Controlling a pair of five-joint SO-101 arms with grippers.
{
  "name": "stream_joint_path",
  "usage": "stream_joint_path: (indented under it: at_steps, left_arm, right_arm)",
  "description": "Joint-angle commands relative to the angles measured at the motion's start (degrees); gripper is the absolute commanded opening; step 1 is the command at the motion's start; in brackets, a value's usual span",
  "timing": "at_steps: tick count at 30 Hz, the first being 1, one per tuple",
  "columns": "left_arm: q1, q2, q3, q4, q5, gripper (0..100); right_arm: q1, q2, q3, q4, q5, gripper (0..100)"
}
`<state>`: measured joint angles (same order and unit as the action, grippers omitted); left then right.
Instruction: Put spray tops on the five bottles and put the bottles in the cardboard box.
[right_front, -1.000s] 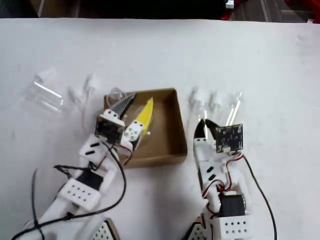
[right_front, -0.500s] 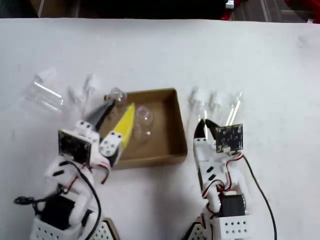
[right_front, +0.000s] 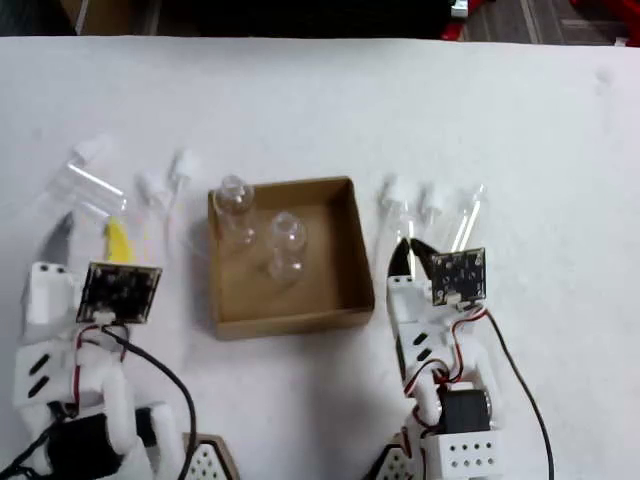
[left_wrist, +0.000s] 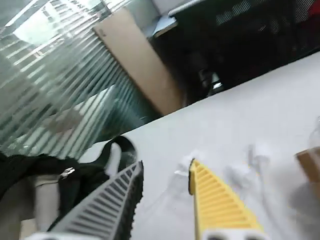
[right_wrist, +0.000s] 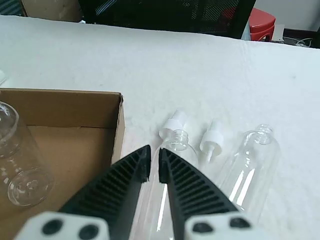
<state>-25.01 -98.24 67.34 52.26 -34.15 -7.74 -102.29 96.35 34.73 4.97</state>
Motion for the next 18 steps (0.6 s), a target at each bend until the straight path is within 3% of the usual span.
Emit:
stream_joint_path:
  at_steps: [1, 5, 12, 18]
  left_arm:
    - [-5.6, 0.7, 2.8, 0.0, -11.1, 17]
    - [-8.2, 0.7, 9.8, -5.6, -20.0, 20]
    - [-8.6, 1.1, 30.2, -34.3, -31.9, 20]
    - [-9.6, 5.1, 25.1, -31.0, -32.6, 20]
  right_arm:
    - [-0.1, 0.1, 0.5, 0.4, -0.4, 1.9]
    - [-0.1, 0.1, 0.5, 0.4, -0.4, 1.9]
    - [-0.2, 0.1, 0.5, 1.2, -0.4, 1.9]
    - [-0.2, 0.1, 0.5, 1.2, -0.4, 1.9]
